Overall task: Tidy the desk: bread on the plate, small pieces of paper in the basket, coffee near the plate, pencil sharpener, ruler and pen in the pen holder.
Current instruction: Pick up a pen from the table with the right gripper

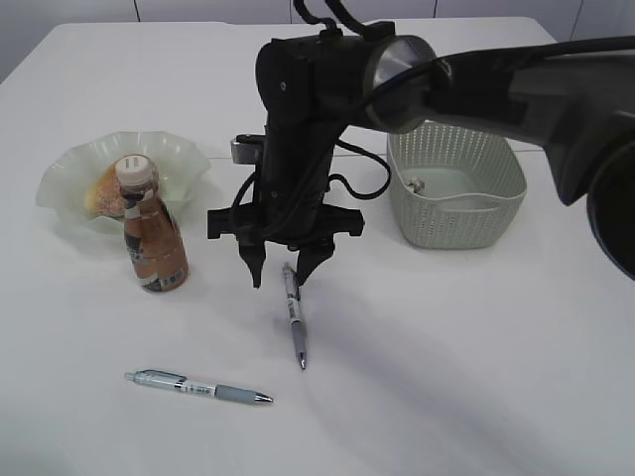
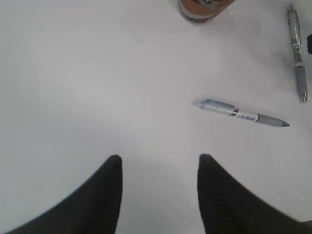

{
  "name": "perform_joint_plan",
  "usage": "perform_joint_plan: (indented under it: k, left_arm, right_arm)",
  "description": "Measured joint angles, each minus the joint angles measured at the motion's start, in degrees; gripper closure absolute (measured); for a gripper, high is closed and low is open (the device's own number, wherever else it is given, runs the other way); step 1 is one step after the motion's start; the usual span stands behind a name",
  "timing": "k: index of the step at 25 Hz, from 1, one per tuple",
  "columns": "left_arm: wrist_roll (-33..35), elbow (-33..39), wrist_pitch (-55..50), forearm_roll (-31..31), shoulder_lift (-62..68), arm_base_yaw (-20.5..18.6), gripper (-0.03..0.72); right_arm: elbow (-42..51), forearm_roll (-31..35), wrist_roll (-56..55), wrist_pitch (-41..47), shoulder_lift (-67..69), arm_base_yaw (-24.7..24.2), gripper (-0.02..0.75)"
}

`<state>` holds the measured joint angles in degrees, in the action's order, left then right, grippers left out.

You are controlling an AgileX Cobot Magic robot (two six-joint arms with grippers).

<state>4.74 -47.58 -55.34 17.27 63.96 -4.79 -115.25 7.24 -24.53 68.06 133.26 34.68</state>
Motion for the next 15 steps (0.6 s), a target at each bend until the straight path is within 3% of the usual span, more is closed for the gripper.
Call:
perform_joint_plan:
  k: [15]
  left_arm:
    - [0.00, 0.00, 0.86, 0.13, 0.00, 0.00, 0.318]
  right_arm:
    - [-0.04, -0.51, -1.48, -2.93, 3.04, 0.00, 0.346]
